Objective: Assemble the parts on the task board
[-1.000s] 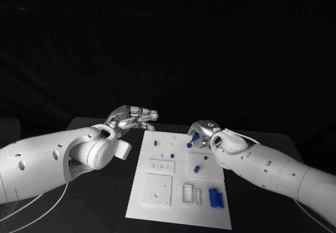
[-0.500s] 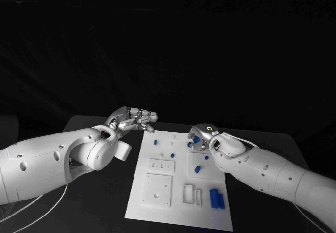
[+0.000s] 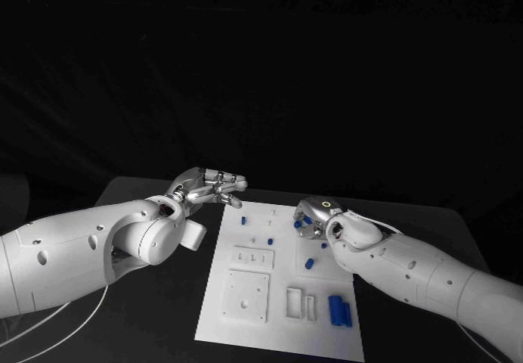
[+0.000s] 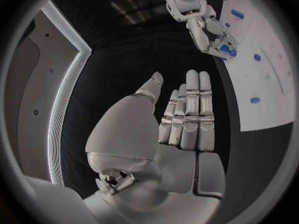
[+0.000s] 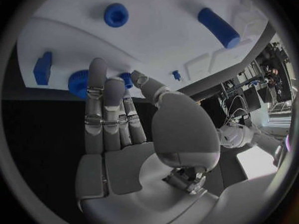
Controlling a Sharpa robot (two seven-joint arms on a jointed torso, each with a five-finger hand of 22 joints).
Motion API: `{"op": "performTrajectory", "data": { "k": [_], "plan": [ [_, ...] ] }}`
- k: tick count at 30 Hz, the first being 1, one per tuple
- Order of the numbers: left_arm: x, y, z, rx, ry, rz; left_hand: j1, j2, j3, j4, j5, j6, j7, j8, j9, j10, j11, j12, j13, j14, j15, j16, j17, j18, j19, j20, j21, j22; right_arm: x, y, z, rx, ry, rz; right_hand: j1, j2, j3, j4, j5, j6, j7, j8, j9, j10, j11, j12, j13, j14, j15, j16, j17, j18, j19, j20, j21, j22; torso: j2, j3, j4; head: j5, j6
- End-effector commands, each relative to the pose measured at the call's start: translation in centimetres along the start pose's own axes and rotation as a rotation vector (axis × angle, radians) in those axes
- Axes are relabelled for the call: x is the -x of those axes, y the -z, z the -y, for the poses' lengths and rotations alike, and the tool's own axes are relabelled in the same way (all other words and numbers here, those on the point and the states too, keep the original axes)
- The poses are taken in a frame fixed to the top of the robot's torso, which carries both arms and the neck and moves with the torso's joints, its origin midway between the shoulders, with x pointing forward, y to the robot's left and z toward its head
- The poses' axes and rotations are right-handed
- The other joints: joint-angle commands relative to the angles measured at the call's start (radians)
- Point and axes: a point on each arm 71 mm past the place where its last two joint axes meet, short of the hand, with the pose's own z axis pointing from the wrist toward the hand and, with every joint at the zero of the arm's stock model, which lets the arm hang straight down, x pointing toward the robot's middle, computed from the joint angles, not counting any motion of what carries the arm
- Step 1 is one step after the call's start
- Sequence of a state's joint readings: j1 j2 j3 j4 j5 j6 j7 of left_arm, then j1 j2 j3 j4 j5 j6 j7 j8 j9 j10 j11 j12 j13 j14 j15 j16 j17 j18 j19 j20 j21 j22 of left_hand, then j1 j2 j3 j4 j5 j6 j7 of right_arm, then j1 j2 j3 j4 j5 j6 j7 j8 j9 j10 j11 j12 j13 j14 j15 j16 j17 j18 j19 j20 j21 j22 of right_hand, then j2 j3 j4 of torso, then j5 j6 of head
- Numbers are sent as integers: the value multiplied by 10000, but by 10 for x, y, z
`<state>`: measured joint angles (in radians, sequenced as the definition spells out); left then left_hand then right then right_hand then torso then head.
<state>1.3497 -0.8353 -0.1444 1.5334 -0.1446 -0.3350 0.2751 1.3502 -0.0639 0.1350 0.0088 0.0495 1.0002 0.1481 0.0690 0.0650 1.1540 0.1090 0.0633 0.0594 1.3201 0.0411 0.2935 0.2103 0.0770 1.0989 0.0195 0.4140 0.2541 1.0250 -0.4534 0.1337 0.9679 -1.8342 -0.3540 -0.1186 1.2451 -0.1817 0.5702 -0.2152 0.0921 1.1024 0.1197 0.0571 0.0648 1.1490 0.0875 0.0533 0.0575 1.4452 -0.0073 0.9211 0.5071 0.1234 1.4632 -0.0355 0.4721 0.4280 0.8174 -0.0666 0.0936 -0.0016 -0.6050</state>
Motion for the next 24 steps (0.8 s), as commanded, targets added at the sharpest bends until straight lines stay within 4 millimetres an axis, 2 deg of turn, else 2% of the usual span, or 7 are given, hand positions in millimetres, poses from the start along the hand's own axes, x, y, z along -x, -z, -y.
{"op": "performTrajectory", "data": {
  "k": [1, 4, 8, 14, 17, 21, 24],
  "plan": [
    [-3, -1, 1, -38, 17, -223, -91, 4, -48, 2, -2, -35, -9, -59, 2, -59, -22, -49, -1, -64, -18, 50, -9, -110, -59, 7, 23, 8, -1, 0, -2, 126, 143, -37, -17, 14, 127, 7, 23, 65, -16, 53, 15, 101, -22, 36, 10, -65, -12, 56, -13, 132, 116, 30, -76, 71, 72, -27, 23, -21, 5],
    [-3, -1, 1, -27, 18, -227, -91, 4, -48, 2, -2, -35, -9, -59, 2, -59, -22, -49, -1, -64, -18, 50, -9, -110, -59, 7, 23, 8, -1, 0, -3, 157, 133, -42, -45, 70, 273, 4, 15, 165, -29, 53, 18, 294, -72, 35, 14, -75, -50, 70, -11, 107, 103, -7, -79, 160, 91, -36, 35, -34, -1],
    [-3, -1, 1, -16, 14, -212, -91, 4, -48, 2, -2, -35, -9, -59, 2, -59, -22, -49, -1, -64, -18, 50, -9, -110, -59, 7, 23, 8, -1, 0, -4, 207, 110, -9, -70, 181, 379, 30, -22, 301, -61, 57, 25, 538, -143, 40, 21, -71, -100, 91, -4, 73, 95, -51, -78, 244, 119, -44, 14, -24, -13],
    [-3, -1, 1, 10, 20, -233, -96, 24, -44, 22, -2, -31, -9, -57, 3, -67, -18, -50, -1, -66, -15, 52, -18, -107, -59, 10, 21, 3, 1, 1, -4, 87, 138, 277, -4, 613, 535, 43, -214, 849, -211, 72, 104, 1316, -397, 51, 57, -80, -287, 85, 4, -83, 70, -223, 42, 470, 151, -59, 27, -27, -10],
    [-3, -1, 1, 26, 20, -232, -77, 43, -30, 20, -2, -35, -10, -57, 3, -72, -19, -50, -1, -70, -16, 50, -21, -105, -59, 9, 21, 2, 4, 1, -4, 10, 178, 544, 148, 873, 755, -139, -340, 1138, -269, 87, 155, 1646, -491, 59, 72, -71, -374, 138, 51, -119, 42, -325, 148, 630, 176, -64, 35, -23, 11],
    [-3, -2, 1, 41, 18, -226, -77, 45, -33, 26, -2, -49, -4, -60, 1, -77, -15, -50, -1, -77, -12, 48, -24, -107, -68, 12, 18, 0, 6, 2, -5, -48, 246, 785, 160, 951, 772, -255, -432, 1405, -347, 107, 200, 1926, -584, 73, 71, -98, -454, 144, 76, -144, -11, -400, 209, 746, 194, -67, 29, 20, 44],
    [-3, -2, 0, 58, 18, -229, -77, 45, -33, 26, -2, -49, -4, -60, 1, -77, -15, -50, -1, -77, -12, 48, -24, -107, -68, 12, 18, 0, 9, 2, -7, -69, 240, 987, 152, 1026, 620, -382, -443, 1555, -382, 63, 152, 2064, -632, 62, 51, -87, -508, 71, 78, -252, -105, -496, 269, 930, 206, -79, 30, 17, 75]
  ]
}}
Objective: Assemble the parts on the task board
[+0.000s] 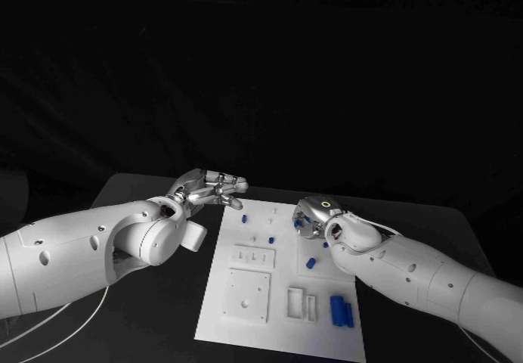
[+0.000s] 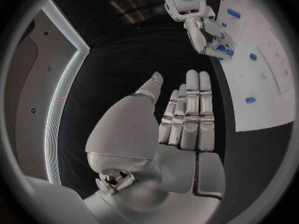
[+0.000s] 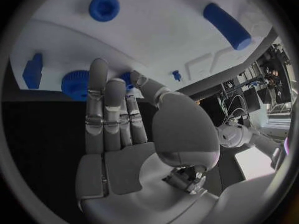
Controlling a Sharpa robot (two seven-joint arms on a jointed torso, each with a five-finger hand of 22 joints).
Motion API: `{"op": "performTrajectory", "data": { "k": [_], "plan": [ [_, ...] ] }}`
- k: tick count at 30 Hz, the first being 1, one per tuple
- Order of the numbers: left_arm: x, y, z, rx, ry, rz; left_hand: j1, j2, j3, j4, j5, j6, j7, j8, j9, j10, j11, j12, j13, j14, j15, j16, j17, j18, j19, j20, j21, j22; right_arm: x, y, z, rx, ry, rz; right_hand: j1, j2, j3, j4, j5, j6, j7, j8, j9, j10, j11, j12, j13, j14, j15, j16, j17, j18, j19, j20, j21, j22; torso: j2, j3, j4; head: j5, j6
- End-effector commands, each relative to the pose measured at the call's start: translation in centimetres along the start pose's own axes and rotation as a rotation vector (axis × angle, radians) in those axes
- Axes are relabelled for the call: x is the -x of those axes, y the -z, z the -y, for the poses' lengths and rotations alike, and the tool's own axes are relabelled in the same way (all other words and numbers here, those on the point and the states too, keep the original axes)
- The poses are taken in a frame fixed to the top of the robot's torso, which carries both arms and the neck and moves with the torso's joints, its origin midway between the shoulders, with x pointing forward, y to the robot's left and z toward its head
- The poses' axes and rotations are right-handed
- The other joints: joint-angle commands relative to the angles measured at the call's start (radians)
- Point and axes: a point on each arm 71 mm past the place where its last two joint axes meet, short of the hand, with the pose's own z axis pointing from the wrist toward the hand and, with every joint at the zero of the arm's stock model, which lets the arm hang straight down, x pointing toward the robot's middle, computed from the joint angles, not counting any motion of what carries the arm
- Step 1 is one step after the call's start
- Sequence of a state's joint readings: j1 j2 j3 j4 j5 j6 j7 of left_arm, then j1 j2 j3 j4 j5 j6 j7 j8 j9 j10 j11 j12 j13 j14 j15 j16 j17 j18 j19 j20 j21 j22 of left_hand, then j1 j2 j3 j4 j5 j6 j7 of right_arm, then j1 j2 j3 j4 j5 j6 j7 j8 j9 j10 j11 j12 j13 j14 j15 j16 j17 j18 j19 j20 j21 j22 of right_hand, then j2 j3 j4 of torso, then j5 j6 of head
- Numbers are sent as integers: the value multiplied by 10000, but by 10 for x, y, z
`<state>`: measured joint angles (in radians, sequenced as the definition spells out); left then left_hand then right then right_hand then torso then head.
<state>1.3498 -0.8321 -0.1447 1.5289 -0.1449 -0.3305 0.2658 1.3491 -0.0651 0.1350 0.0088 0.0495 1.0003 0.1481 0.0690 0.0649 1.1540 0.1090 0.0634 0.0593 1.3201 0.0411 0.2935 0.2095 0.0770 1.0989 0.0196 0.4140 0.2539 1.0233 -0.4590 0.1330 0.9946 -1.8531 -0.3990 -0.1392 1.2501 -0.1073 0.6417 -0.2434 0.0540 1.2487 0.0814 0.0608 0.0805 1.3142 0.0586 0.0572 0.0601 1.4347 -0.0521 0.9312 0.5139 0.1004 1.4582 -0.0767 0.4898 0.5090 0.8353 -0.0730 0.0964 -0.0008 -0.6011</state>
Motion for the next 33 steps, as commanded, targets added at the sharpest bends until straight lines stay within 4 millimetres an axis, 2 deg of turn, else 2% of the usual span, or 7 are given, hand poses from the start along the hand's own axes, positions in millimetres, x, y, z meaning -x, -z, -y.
{"op": "performTrajectory", "data": {
  "k": [1, 7, 13, 17, 19, 24, 33],
  "plan": [
    [-2, -1, 1, -30, 17, -197, -40, 49, -34, 20, -1, -61, 0, -58, 3, -83, -13, -50, 0, -86, -10, 45, -23, -106, -75, 14, 17, 1, 5, 1, -2, -121, 191, 551, 102, 291, -106, -110, -62, 96, 2, 22, -12, 413, -344, 22, 25, 21, -62, -37, 10, -31, -63, -91, 97, 137, 27, -17, -3, 14, 39],
    [-1, -1, 1, -2, 9, -166, -40, 49, -34, 20, -1, -61, 0, -58, 3, -83, -13, -50, 0, -86, -10, 45, -23, -106, -75, 14, 17, 1, 13, 0, -10, -119, 56, 985, 51, 326, -137, -216, -60, 132, -8, 35, -60, 428, -349, 20, 26, 40, -68, -81, 52, -21, -106, -93, 103, 358, 59, -32, -17, 33, 79],
    [0, -1, 0, 20, -4, -134, -16, 40, -34, 13, -1, -65, 2, -56, 4, -99, -9, -50, 0, -87, -10, 46, -27, -105, -78, 15, 21, 2, 21, -5, -19, -134, -40, 1348, 27, 308, -109, -242, -60, 161, -14, 34, -67, 440, -353, 19, 23, 42, -74, -108, 97, -14, -112, -96, 48, 550, 96, -36, 37, 73, 131],
    [-1, -2, 0, 33, -3, -152, -16, 40, -34, 13, -1, -65, 2, -56, 4, -99, -9, -50, 0, -87, -10, 46, -27, -105, -78, 15, 21, 2, 23, -9, -27, -106, -119, 1484, 27, 308, -109, -242, -60, 161, -14, 34, -67, 440, -353, 19, 23, 42, -74, -108, 97, -14, -112, -96, 48, 550, 100, -68, 60, 128, 173],
    [-1, -2, 0, 36, -4, -161, -6, 38, -32, 15, 0, -76, 7, -58, 3, -107, -6, -50, 0, -81, -11, 53, -29, -100, -75, 14, 32, 6, 23, -11, -31, -87, -157, 1544, 27, 294, -91, -230, -59, 159, -14, 34, -68, 440, -353, 19, 23, 47, -75, -122, 120, -13, -103, -97, -9, 661, 101, -61, 33, 170, 201],
    [-4, -4, 1, 27, -5, -205, -6, 38, -32, 15, 0, -76, 7, -58, 3, -107, -6, -50, 0, -81, -11, 53, -29, -100, -75, 14, 32, 6, 24, -16, -37, -132, -180, 1716, 26, 283, -62, -222, -60, 152, -13, 33, -69, 434, -351, 19, 23, 51, -76, -136, 139, -10, -94, -98, -67, 763, 119, -68, 43, 196, 267],
    [-11, -9, 1, 16, 12, -365, -5, 48, -30, 14, 0, -84, 9, -58, 3, -116, -5, -49, 0, -79, -11, 60, -29, -97, -73, 14, 44, 12, 26, -22, -44, -254, -178, 1950, 15, 246, 6, -209, -59, 152, -14, 33, -68, 435, -351, 18, 22, 54, -79, -149, 157, -5, -76, -100, -138, 903, 171, -67, 9, 297, 281]
  ]
}}
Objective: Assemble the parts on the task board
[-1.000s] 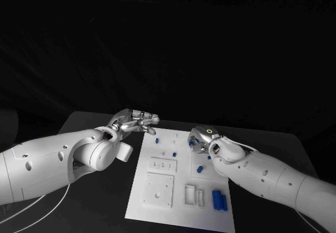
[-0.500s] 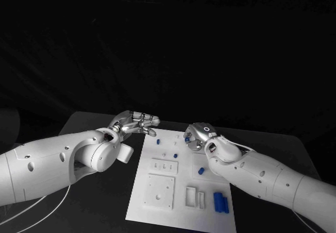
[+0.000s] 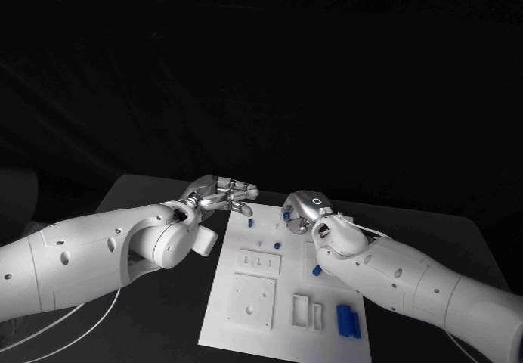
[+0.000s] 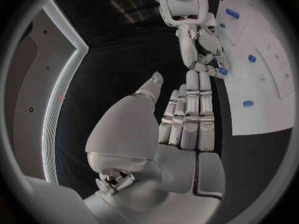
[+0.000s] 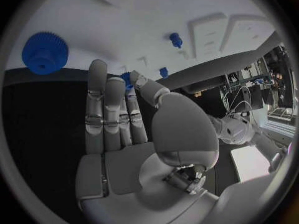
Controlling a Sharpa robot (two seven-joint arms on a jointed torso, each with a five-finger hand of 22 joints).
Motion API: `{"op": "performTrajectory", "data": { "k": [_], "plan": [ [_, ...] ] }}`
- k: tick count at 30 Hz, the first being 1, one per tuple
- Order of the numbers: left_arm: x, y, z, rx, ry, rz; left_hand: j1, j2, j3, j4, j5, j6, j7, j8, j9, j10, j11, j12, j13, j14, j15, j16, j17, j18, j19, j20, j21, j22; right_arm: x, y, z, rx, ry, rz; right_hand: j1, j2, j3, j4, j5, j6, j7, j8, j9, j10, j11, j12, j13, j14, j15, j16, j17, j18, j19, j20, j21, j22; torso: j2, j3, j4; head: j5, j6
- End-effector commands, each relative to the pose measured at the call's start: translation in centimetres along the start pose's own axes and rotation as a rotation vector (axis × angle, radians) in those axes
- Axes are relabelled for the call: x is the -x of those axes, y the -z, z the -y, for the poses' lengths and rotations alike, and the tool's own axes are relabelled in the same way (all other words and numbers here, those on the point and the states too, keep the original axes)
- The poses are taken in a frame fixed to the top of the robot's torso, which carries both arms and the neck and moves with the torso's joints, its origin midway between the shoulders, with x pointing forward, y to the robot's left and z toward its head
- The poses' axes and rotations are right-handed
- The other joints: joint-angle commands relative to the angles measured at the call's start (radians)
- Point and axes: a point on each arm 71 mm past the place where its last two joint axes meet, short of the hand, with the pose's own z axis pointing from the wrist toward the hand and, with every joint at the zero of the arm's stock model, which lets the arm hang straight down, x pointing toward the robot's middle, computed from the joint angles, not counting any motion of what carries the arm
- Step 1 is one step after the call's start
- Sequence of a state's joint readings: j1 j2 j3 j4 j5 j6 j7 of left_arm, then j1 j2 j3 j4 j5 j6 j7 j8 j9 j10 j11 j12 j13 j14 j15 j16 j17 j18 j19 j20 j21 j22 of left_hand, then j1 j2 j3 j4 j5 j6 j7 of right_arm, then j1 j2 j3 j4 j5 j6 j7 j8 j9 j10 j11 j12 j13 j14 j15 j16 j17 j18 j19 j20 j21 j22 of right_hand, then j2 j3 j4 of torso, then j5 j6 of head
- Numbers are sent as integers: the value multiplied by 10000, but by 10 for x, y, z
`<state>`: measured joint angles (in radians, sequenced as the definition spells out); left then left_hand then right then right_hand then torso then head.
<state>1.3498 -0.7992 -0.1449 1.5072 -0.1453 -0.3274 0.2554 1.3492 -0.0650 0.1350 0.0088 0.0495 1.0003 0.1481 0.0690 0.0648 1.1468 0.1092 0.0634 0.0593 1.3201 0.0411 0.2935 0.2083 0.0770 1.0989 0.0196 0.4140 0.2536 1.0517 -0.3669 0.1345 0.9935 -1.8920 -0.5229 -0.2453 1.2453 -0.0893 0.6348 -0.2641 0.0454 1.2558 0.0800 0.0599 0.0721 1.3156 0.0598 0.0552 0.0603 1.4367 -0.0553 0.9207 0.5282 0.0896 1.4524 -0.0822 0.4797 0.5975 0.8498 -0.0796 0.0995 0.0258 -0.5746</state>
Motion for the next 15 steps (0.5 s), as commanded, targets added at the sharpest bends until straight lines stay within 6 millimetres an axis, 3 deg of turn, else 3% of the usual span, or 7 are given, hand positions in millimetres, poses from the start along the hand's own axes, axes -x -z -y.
{"op": "performTrajectory", "data": {
  "k": [1, 15],
  "plan": [
    [-4, -1, 1, -56, 19, -228, -6, 48, -30, 14, 0, -85, 9, -58, 4, -44, -6, -49, 1, -79, -12, 60, -17, -96, -73, 14, 44, 15, 2, -1, 0, -143, 147, 313, 64, 65, 80, -2, 27, 83, 0, 43, 16, 421, -363, 39, 20, 32, -46, -45, 14, 102, -17, -46, -39, 22, 35, -8, -11, 23, 21],
    [-6, -2, 2, -44, 1, -271, -3, 49, -38, -4, 0, -119, 16, -58, 4, -55, -1, -50, 1, -88, -8, 64, -22, -94, -89, 18, 57, 21, 3, -7, -3, -174, 152, 472, 52, 43, 122, 7, 27, 87, 0, 43, 19, 422, -361, 38, 19, 33, -47, -54, 20, 105, -13, -47, -78, 95, 65, -48, 30, 33, 8]
  ]
}}
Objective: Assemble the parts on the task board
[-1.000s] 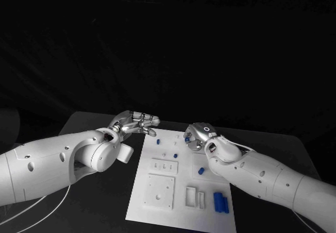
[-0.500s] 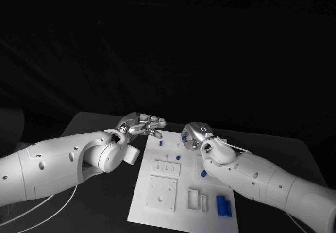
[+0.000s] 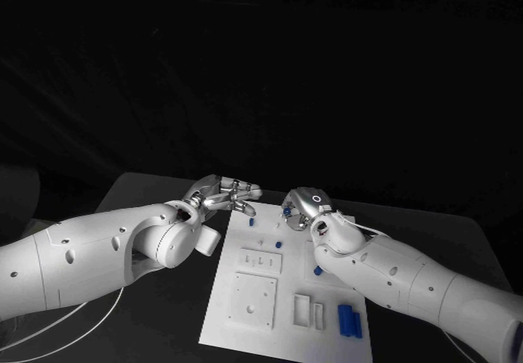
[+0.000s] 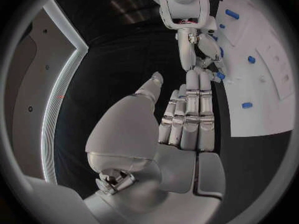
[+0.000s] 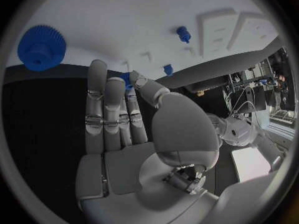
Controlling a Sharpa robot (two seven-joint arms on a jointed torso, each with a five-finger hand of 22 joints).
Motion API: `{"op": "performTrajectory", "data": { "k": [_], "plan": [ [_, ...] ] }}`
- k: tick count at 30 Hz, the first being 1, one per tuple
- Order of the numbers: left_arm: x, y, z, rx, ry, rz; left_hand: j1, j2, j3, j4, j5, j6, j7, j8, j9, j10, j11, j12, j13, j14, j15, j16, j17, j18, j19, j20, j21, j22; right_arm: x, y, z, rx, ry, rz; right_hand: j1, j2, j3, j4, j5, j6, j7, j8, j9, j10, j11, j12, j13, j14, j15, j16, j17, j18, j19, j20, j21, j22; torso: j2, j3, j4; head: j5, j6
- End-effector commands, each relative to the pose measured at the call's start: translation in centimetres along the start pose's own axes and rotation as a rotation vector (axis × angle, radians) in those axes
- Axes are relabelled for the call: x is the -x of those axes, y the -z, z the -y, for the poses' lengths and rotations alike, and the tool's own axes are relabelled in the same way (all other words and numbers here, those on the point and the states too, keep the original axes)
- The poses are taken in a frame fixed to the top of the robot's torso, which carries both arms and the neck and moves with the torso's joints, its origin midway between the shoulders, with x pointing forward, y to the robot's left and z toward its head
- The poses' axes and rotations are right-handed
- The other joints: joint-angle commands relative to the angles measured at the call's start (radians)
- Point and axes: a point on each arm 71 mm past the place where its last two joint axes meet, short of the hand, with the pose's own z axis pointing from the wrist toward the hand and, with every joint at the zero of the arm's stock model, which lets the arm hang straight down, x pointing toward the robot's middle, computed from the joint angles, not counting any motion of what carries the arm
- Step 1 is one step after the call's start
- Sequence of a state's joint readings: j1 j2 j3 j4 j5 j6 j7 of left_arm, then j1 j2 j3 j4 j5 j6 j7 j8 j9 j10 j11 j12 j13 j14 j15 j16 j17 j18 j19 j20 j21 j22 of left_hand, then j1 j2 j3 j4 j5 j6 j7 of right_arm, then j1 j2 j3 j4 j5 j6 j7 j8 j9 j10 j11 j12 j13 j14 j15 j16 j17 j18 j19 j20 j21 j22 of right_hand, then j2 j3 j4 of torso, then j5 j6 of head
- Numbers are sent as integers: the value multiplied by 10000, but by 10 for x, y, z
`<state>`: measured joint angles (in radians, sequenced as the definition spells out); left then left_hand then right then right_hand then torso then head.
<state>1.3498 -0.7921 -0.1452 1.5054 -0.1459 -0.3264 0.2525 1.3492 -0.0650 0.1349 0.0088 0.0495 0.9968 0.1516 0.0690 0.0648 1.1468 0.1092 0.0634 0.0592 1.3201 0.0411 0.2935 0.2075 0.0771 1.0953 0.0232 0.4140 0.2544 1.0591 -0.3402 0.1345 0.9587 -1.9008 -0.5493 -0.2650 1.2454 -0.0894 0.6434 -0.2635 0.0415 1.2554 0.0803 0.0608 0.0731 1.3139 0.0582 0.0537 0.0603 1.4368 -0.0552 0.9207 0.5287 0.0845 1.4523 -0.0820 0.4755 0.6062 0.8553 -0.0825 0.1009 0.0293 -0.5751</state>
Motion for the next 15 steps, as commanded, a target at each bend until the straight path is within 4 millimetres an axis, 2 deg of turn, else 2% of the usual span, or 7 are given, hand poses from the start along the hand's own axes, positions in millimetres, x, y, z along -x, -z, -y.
{"op": "performTrajectory", "data": {
  "k": [1, 4, 7, 13, 15],
  "plan": [
    [-4, -1, 2, -62, -3, -217, -3, 49, -38, -4, 0, -84, -19, -58, 4, -55, -1, -50, 1, -88, -8, 64, -14, -95, -53, -18, 57, 12, 2, -2, -2, 50, 95, 174, 51, 44, 37, 2, 66, 91, -3, 34, 9, 439, -345, 53, 20, 33, -49, -54, 16, 157, -13, -48, -35, 8, 13, -24, 21, -3, 12],
    [-5, -1, 2, -63, -9, -241, -2, 48, -38, -4, 0, -86, -19, -58, 4, -60, 0, -50, 1, -89, -7, 64, -15, -95, -54, -18, 58, 12, 3, -3, -2, 60, 101, 180, 51, 44, 37, 2, 66, 91, -3, 34, 9, 439, -345, 53, 20, 33, -49, -54, 16, 157, -13, -48, -35, 8, 24, -39, 40, 8, 16],
    [-6, -2, 2, -66, -17, -257, 6, 37, -40, -7, 0, -115, -7, -61, 2, -93, 10, -51, 0, -93, -3, 63, -19, -93, -61, -15, 61, 12, 3, -4, -2, 55, 111, 189, 44, 42, 55, 14, 66, 91, -5, 35, 11, 439, -346, 54, 20, 37, -47, -59, 24, 156, 2, -46, -90, 93, 31, -40, 37, 32, 18],
    [-7, -2, 2, -72, -29, -272, 7, 35, -40, -7, 0, -123, -4, -62, 1, -99, 12, -50, 1, -92, -2, 63, -20, -93, -61, -14, 61, 12, 4, -6, -2, 50, 161, 99, 44, 42, 55, 14, 66, 91, -5, 35, 11, 439, -346, 54, 20, 37, -47, -59, 24, 156, 2, -46, -90, 93, 44, -73, 65, 20, 26],
    [-8, -2, 3, -77, -30, -283, 7, 35, -40, -7, 0, -123, -4, -62, 1, -99, 12, -50, 1, -92, -2, 63, -20, -93, -61, -14, 61, 12, 3, -7, -2, 43, 173, 76, 52, 41, 47, 4, 66, 86, -3, 34, 10, 436, -344, 54, 20, 39, -45, -57, 29, 155, 9, -43, -119, 129, 60, -63, 51, 29, 32]
  ]
}}
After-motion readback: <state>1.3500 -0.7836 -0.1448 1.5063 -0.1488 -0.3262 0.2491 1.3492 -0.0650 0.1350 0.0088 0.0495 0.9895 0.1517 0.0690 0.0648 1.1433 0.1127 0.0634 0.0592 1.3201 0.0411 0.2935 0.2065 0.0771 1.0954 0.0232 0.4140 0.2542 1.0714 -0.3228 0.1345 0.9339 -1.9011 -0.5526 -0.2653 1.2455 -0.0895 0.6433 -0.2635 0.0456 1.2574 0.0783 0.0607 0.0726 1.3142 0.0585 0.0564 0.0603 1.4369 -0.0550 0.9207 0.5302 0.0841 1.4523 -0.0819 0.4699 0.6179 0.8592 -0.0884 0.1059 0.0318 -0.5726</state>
